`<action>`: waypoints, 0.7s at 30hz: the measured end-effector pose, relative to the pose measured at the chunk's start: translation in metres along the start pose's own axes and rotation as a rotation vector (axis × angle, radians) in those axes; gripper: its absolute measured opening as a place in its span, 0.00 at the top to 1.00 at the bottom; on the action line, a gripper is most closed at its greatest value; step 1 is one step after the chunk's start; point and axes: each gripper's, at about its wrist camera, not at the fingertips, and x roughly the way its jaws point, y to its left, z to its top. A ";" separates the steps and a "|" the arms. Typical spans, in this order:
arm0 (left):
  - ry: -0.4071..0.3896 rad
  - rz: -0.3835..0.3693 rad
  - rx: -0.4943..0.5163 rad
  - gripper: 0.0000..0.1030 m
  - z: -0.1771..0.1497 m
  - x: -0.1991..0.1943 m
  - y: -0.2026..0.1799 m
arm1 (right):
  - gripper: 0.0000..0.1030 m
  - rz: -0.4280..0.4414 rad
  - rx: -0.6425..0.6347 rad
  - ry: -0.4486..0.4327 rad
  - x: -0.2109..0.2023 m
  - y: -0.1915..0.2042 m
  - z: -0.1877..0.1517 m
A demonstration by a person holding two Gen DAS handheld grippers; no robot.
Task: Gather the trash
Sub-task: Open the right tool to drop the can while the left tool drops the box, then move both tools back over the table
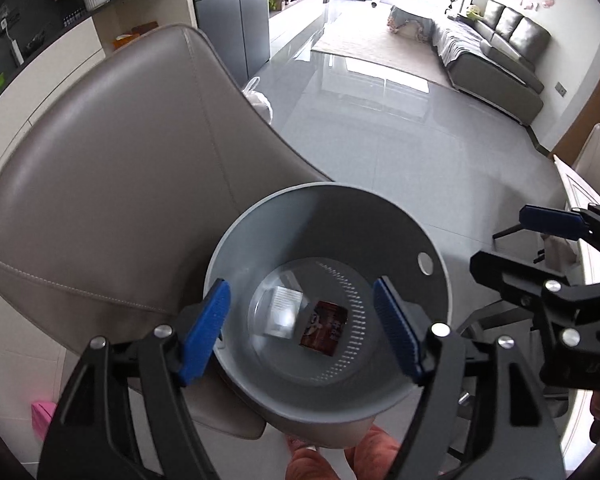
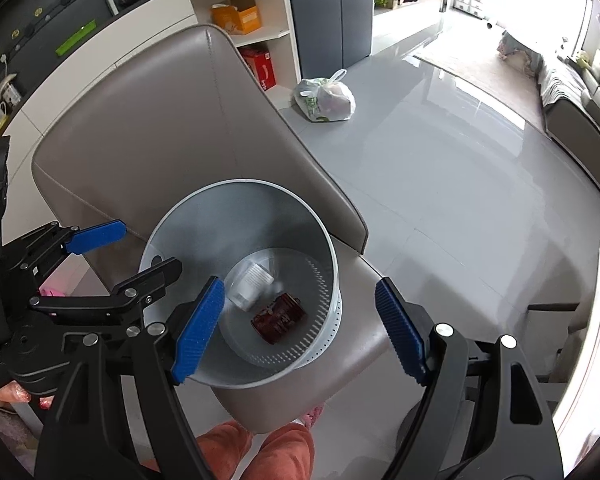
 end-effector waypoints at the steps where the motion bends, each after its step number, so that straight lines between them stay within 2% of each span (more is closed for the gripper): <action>1: -0.004 -0.002 0.005 0.28 0.000 -0.004 0.000 | 0.27 -0.002 0.002 -0.004 -0.004 0.001 0.000; 7: -0.032 -0.005 0.038 0.28 -0.005 -0.039 -0.005 | 0.27 -0.004 0.032 -0.044 -0.035 0.012 -0.003; 12: -0.052 -0.033 0.123 0.28 -0.011 -0.071 -0.007 | 0.27 -0.030 0.113 -0.095 -0.073 0.023 -0.020; 16: -0.077 -0.093 0.224 0.28 -0.018 -0.087 -0.019 | 0.27 -0.109 0.208 -0.144 -0.105 0.029 -0.049; 21: -0.096 -0.200 0.382 0.28 -0.031 -0.099 -0.043 | 0.27 -0.239 0.420 -0.193 -0.146 0.025 -0.113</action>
